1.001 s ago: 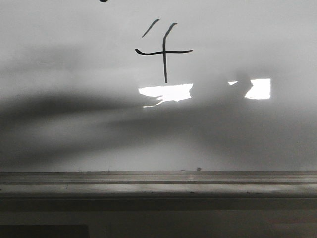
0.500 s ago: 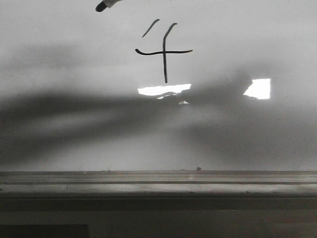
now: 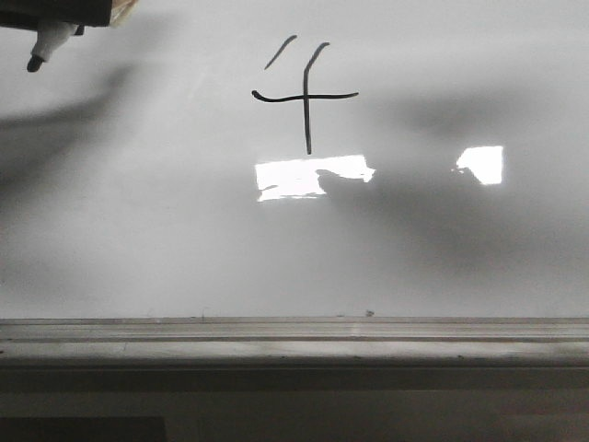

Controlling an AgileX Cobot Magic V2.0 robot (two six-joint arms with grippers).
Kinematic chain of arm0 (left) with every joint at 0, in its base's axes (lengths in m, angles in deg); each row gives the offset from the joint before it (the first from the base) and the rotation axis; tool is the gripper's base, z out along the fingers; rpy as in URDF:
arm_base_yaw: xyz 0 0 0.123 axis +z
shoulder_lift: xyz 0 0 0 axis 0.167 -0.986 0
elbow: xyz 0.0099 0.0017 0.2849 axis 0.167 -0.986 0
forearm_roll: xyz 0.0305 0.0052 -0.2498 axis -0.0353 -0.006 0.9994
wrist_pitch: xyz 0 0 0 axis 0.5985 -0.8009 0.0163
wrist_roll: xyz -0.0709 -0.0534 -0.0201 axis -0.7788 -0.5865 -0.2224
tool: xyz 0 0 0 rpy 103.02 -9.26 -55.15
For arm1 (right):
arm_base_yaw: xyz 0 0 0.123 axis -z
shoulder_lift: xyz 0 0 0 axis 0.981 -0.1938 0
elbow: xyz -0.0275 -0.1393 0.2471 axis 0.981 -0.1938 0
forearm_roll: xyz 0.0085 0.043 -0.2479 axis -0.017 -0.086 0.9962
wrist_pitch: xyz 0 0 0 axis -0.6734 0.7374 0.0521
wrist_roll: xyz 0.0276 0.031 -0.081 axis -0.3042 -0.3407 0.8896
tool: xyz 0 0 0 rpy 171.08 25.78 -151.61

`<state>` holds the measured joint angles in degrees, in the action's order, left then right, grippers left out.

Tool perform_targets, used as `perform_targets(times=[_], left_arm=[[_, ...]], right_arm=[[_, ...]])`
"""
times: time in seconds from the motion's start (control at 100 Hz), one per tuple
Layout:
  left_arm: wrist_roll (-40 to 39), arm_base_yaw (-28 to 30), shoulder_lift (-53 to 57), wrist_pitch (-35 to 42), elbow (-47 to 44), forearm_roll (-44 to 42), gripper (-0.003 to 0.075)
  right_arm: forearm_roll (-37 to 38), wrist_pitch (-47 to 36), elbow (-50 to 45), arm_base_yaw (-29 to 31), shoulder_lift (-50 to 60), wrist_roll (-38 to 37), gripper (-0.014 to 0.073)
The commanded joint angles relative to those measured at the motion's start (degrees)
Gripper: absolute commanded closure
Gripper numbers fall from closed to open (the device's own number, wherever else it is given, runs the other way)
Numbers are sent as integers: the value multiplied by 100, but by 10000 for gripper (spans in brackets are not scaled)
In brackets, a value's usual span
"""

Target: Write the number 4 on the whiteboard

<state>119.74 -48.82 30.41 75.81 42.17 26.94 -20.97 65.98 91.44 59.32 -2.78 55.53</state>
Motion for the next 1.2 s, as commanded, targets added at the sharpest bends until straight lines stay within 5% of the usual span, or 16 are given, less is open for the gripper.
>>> perform_targets(times=[0.0, 0.64, 0.78, 1.001, 1.191], left_arm=[[-102, 11, -112, 618, 121, 272, 741], [-87, 11, -674, 726, 167, 407, 731], [-87, 11, -674, 726, 167, 370, 610], [-87, 11, -637, 729, 167, 370, 305], [20, 11, -255, 705, 167, 26, 255]], right_arm=[[-245, -206, 195, 24, 84, -13, 167], [-245, -92, 195, 24, 84, -50, 167], [-245, -29, 195, 24, 84, -50, 167], [-245, -29, 195, 24, 84, -50, 167], [-103, -172, 195, 24, 144, -50, 167]])
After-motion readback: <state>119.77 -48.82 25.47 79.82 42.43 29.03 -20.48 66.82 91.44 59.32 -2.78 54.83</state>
